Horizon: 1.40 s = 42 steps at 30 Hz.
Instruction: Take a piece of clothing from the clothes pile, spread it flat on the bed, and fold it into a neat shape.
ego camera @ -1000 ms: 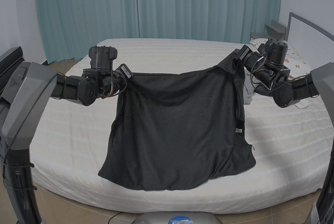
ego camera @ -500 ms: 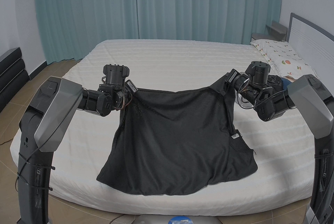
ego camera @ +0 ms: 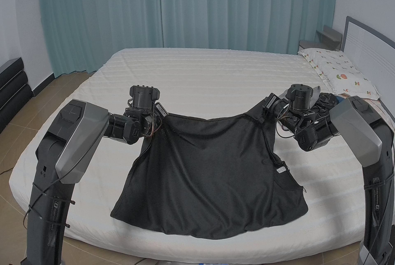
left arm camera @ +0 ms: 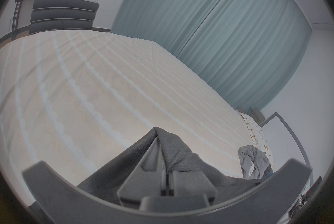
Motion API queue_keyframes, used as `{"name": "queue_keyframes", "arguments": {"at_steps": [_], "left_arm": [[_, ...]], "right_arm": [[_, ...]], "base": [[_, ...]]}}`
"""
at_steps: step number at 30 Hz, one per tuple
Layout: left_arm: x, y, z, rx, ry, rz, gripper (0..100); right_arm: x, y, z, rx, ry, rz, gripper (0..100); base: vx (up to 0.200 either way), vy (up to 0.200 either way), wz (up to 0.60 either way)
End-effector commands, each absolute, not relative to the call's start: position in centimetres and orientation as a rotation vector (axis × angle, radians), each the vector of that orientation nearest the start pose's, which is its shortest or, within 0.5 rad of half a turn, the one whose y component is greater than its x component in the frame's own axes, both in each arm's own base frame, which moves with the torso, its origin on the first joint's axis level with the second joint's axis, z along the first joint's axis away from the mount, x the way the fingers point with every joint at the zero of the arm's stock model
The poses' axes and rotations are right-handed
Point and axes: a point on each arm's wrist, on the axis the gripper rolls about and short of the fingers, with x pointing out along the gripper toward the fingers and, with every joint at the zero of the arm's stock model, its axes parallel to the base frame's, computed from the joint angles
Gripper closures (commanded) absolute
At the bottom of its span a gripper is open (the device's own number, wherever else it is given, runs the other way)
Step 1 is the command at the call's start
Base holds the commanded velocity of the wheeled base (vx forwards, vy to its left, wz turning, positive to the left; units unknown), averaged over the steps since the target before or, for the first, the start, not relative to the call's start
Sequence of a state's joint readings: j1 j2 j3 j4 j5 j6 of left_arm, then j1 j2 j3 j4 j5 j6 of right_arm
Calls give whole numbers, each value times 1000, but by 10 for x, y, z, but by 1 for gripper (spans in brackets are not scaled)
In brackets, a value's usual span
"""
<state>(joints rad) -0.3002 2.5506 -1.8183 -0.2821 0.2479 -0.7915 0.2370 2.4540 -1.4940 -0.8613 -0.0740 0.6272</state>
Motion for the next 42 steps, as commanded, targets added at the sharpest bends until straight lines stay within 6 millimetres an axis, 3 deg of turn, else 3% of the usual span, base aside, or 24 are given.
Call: {"name": "queue_keyframes", "arguments": {"at_steps": [1,4,5,11,14,19,26,30,37,42], "left_arm": [[505,-151,44,-654,447,131,100],[509,-151,37,-663,450,137,100],[510,-151,32,-668,457,144,0],[514,-142,3,-649,492,191,0],[513,-134,-3,-639,521,221,0],[511,-118,-7,-625,590,282,0],[502,-99,13,-659,705,292,0],[487,-92,39,-742,816,207,0],[473,-75,51,-771,866,182,0],[460,-68,56,-796,905,159,0]], "right_arm": [[493,110,64,604,152,90,100],[500,108,51,602,157,80,100],[503,107,44,599,163,75,0],[509,99,2,569,285,22,0],[517,89,-3,571,278,-15,0],[525,62,5,590,218,-83,0],[510,40,20,607,276,-47,0],[494,34,28,619,336,15,0],[471,37,17,617,454,94,0],[469,45,8,557,480,122,0]], "base": [[0,0,0],[0,0,0],[0,0,0],[0,0,0],[0,0,0],[0,0,0],[0,0,0],[0,0,0],[0,0,0],[0,0,0]]}}
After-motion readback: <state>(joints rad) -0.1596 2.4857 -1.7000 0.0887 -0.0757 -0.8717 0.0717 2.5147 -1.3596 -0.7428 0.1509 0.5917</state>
